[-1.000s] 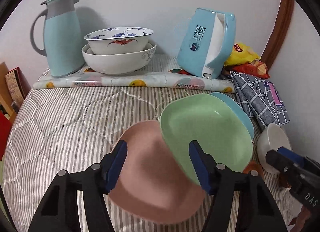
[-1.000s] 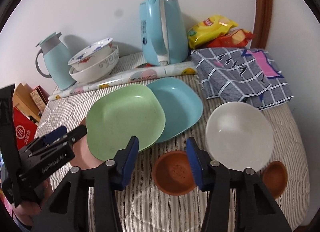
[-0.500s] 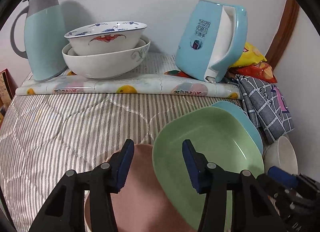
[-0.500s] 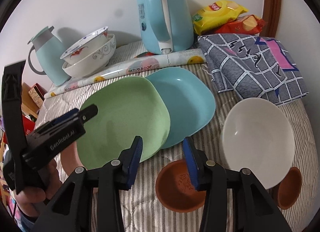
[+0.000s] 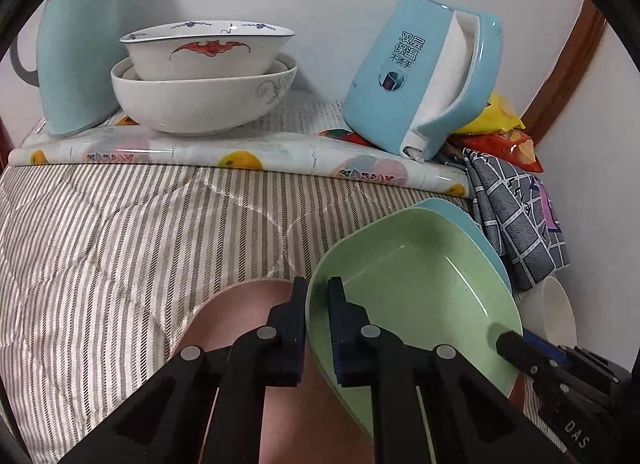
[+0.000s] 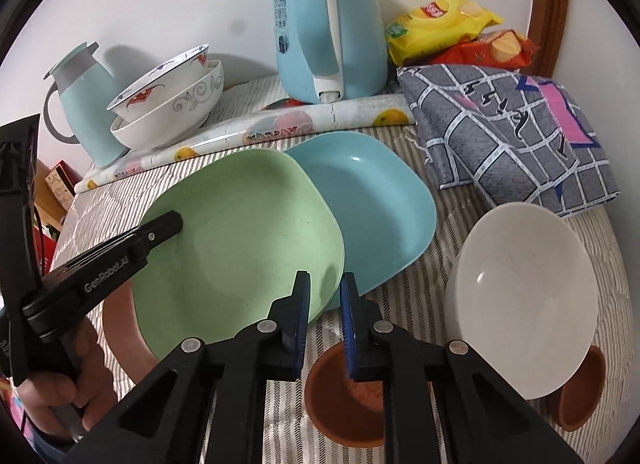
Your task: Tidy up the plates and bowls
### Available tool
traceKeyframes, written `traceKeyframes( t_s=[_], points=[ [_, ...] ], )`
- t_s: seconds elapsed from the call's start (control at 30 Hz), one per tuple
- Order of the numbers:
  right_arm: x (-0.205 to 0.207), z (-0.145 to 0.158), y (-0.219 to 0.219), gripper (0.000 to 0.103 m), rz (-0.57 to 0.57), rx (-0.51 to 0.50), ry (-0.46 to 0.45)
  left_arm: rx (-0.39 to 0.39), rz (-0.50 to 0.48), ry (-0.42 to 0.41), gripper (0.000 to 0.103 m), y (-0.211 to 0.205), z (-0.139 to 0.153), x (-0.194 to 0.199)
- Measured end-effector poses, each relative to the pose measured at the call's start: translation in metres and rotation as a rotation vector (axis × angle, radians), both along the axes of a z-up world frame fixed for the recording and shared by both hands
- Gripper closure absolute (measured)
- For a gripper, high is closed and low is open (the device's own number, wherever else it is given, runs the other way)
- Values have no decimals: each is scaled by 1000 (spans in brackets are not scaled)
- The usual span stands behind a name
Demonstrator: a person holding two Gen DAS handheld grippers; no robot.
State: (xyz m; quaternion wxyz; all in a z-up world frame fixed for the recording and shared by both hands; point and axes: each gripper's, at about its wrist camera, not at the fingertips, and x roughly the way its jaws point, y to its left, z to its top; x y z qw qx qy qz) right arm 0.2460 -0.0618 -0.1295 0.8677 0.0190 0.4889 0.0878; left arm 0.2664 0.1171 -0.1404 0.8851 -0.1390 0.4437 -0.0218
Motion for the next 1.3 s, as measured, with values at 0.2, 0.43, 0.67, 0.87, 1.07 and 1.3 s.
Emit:
traceKeyframes(
  t_s=[0.2, 0.43, 0.67, 0.87, 1.07, 1.3],
  points=[
    [-6, 9, 5, 92, 4, -1, -33, -14, 25, -13, 93, 8, 8, -13],
    [-20, 26, 15, 93, 27, -1, -72, -17, 53, -39, 93, 19, 22, -34],
    [-33, 40, 26, 93, 61, -2, -105, -15, 83, -56, 93, 29, 33, -50],
    [-39, 37, 39, 93, 100, -11, -104, -5, 121, -55, 93, 39, 31, -65],
    [-39, 23, 52, 93, 139, -24, -80, -5, 158, -28, 93, 50, 17, -75],
    [-37, 5, 57, 94, 154, -40, -48, -5, 169, 13, 93, 55, 0, -78]
  ],
)
